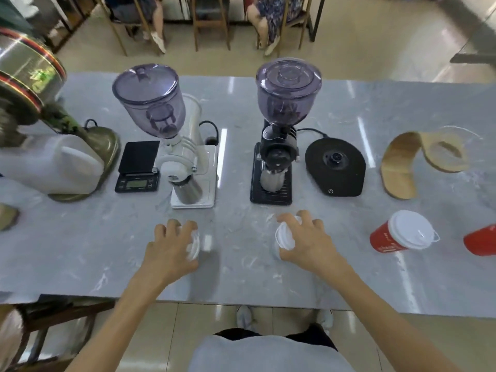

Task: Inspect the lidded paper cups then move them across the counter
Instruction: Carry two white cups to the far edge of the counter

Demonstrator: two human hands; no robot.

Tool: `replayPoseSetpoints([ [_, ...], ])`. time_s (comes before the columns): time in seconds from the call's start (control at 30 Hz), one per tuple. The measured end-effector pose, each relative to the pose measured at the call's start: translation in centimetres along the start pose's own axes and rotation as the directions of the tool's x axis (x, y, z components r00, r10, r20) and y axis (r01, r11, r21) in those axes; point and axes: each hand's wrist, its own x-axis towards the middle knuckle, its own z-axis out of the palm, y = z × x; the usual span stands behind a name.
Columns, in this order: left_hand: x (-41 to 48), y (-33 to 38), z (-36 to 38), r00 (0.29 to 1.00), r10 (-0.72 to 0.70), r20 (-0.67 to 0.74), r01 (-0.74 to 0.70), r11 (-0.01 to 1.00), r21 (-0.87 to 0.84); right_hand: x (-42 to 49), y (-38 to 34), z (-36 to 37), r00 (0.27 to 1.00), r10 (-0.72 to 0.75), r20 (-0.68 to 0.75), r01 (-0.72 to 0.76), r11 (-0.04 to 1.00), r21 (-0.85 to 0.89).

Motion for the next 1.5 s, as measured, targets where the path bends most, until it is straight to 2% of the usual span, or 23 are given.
replayPoseSetpoints([
  [0.1,-1.2,2.6,-2.1,0.981,0.139,0.133,-0.149,0.987,0.064,-1.9,2.6,-4.0,0.99,-0.035,0.14,0.027,0.998,0.058],
  [0.23,-2.8,9.0,-7.9,0.863,0.384,0.328,-0.374,0.922,-0.096,-5.2,6.6,-11.7,0.95,-0.162,0.267,0.168,0.986,-0.001],
  [0.33,-3.5,15.8,-13.0,0.777,0.505,0.375,-0.494,0.859,-0.135,-6.8,9.5,-19.2,0.913,-0.222,0.343,0.271,0.957,-0.102],
  [0.43,-3.6,23.6,-18.8,0.735,0.545,0.403,-0.562,0.822,-0.088,-6.8,12.5,-27.9,0.893,-0.252,0.374,0.356,0.903,-0.242],
  [0.57,-1.8,32.8,-26.1,0.787,0.545,0.29,-0.572,0.82,0.012,-4.6,15.9,-39.5,0.903,-0.28,0.327,0.376,0.883,-0.283],
  [0.67,2.3,38.4,-30.6,0.848,0.478,0.228,-0.492,0.871,0.002,-1.1,18.2,-46.7,0.94,-0.251,0.233,0.317,0.893,-0.319],
  [0.77,8.7,43.4,-32.4,0.893,0.429,0.137,-0.432,0.902,-0.006,4.2,20.6,-51.1,0.97,-0.219,0.104,0.239,0.938,-0.251],
  [0.9,20.3,47.8,-30.3,0.943,0.325,0.065,-0.32,0.944,-0.081,14.0,23.3,-51.7,0.989,-0.141,-0.036,0.132,0.973,-0.187],
  [0.97,25.8,48.9,-27.7,0.959,0.285,0.0,-0.283,0.953,-0.11,19.4,24.7,-50.2,0.993,-0.109,-0.048,0.101,0.985,-0.143],
  [1.1,34.3,49.5,-21.6,0.951,0.243,-0.191,-0.257,0.965,-0.05,28.8,27.9,-46.0,0.996,-0.08,-0.044,0.077,0.995,-0.07],
  [1.23,40.0,48.5,-16.8,0.951,0.152,-0.269,-0.193,0.972,-0.133,36.1,30.3,-41.6,0.991,-0.122,-0.063,0.116,0.99,-0.083],
  [1.37,43.9,47.1,-14.1,0.951,0.128,-0.28,-0.153,0.986,-0.07,41.3,31.3,-38.5,0.994,-0.103,-0.029,0.099,0.99,-0.103],
  [1.5,46.6,45.7,-12.6,0.975,0.125,-0.186,-0.132,0.991,-0.026,44.2,31.5,-36.0,0.997,-0.077,0.007,0.078,0.984,-0.159],
])
